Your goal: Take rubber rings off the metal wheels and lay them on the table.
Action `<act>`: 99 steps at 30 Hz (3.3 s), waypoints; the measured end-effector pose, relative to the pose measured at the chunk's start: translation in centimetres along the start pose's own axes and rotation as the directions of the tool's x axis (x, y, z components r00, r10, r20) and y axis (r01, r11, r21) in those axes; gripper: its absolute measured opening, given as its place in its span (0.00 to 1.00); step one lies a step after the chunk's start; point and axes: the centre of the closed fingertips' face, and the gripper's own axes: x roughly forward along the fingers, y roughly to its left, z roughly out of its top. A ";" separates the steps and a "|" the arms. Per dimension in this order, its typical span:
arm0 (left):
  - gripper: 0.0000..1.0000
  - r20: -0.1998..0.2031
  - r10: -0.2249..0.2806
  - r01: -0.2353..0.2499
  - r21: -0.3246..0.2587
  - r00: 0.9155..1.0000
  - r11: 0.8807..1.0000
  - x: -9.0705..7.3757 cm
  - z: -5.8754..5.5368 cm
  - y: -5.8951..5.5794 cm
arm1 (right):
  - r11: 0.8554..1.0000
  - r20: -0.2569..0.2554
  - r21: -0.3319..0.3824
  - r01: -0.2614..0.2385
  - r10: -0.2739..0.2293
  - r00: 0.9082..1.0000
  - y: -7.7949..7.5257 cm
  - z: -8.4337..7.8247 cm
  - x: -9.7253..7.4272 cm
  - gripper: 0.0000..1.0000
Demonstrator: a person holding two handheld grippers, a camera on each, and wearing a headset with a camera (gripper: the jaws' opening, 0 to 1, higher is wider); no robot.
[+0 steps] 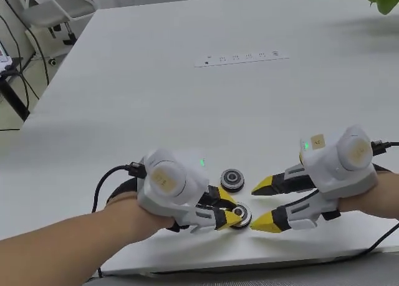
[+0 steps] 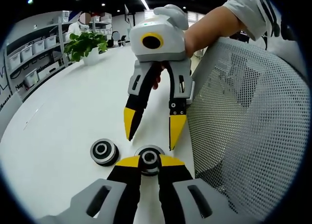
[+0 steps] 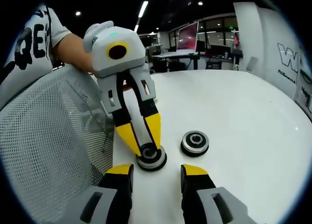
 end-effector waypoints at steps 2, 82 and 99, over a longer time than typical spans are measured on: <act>0.08 -0.001 0.002 -0.002 0.001 1.000 1.000 0.0 0.0 0.0 | 1.000 -0.007 -0.006 -0.005 0.005 1.000 0.3 -0.1 0.2 0.36; 0.07 -0.005 0.042 -0.042 -0.031 0.999 0.999 0.1 0.0 0.4 | 0.980 -0.015 0.192 0.048 -0.046 0.999 -1.2 -0.3 -0.3 0.00; 0.07 -0.025 0.056 -0.057 -0.037 0.998 0.998 0.2 0.0 0.5 | 0.953 0.042 0.302 0.010 -0.024 0.999 -0.5 0.8 -0.4 0.00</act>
